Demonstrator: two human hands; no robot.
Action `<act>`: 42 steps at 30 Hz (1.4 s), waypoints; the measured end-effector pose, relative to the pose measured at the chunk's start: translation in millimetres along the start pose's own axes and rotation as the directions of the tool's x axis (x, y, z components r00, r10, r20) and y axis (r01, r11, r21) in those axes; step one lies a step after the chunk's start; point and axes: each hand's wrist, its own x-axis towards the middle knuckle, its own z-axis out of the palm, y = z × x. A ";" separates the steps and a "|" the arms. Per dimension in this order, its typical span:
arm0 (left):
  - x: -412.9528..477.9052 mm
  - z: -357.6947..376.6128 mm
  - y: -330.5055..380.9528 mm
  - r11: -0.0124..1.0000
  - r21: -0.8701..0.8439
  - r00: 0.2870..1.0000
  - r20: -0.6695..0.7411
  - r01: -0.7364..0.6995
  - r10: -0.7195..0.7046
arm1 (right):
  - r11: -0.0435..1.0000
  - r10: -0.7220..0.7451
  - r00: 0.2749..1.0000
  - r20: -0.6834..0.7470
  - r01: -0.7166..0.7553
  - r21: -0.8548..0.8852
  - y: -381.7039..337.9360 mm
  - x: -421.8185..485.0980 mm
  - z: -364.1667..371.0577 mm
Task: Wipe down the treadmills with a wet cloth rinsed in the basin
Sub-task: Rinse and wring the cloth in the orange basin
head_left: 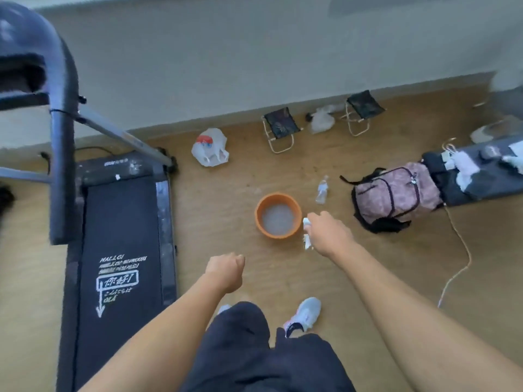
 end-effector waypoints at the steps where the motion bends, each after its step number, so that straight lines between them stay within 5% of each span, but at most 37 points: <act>1: 3.6 -3.2 5.2 1.000 -0.016 1.000 0.008 0.007 -0.007 | 1.000 -0.017 1.000 0.012 0.017 0.006 6.5 12.6 -8.3; 6: 54.8 -20.1 23.6 0.946 -0.315 0.997 0.001 0.074 -0.078 | 0.966 -0.166 0.984 0.071 0.147 0.211 18.8 95.8 -36.8; 9: 122.3 -11.6 28.7 0.801 -0.588 0.994 0.052 0.109 -0.097 | 0.904 -0.173 0.982 0.077 0.127 0.409 23.0 157.9 -29.5; 10: 146.5 -11.0 31.9 0.668 -0.735 0.992 0.062 0.119 -0.109 | 0.880 -0.157 0.985 0.078 0.104 0.463 24.0 177.9 -24.6; 12: 207.8 -9.5 39.3 0.172 -0.974 0.979 0.116 0.145 -0.167 | 0.821 -0.126 0.989 0.077 0.060 0.568 24.3 224.1 -5.4; 14: 280.7 -3.8 46.9 -0.318 -0.932 0.956 0.239 0.176 -0.172 | 0.751 -0.090 0.990 0.112 -0.006 0.660 28.6 283.1 39.9; 16: 348.7 14.3 52.9 -0.499 -0.855 0.964 0.234 0.142 -0.127 | 0.675 -0.037 0.983 0.182 -0.110 0.730 35.0 336.6 93.3; 19: 467.2 74.8 65.5 -0.501 -0.859 0.953 0.232 0.107 -0.194 | 0.610 -0.011 0.969 0.246 -0.189 0.770 57.0 436.0 188.9; 24: 632.1 180.8 85.7 -0.390 -0.916 0.838 0.287 0.097 -0.465 | 0.734 0.031 0.965 0.259 -0.198 0.650 102.3 591.8 324.0; 28: 722.1 252.3 100.6 -0.141 -0.975 0.722 0.223 0.172 -0.655 | 0.863 -0.081 0.974 0.210 -0.037 0.504 127.9 680.6 413.6; 31: 756.0 285.5 109.6 -0.096 -0.974 0.605 0.202 0.204 -0.770 | 0.880 -0.150 0.969 0.198 0.039 0.473 139.5 710.3 457.1; 35: 776.9 312.7 119.8 -0.242 -0.948 0.494 0.315 0.207 -0.810 | 0.867 -0.119 0.957 0.263 -0.029 0.498 140.9 726.1 505.7; 38: 790.8 319.6 120.1 -0.422 -0.877 0.541 0.475 0.228 -0.694 | 0.864 -0.110 0.936 0.336 -0.076 0.497 134.0 730.8 528.6; 42: 809.1 316.9 113.2 -0.448 -0.860 0.615 0.495 0.245 -0.613 | 0.907 -0.109 0.868 0.484 -0.111 0.405 127.6 751.4 542.5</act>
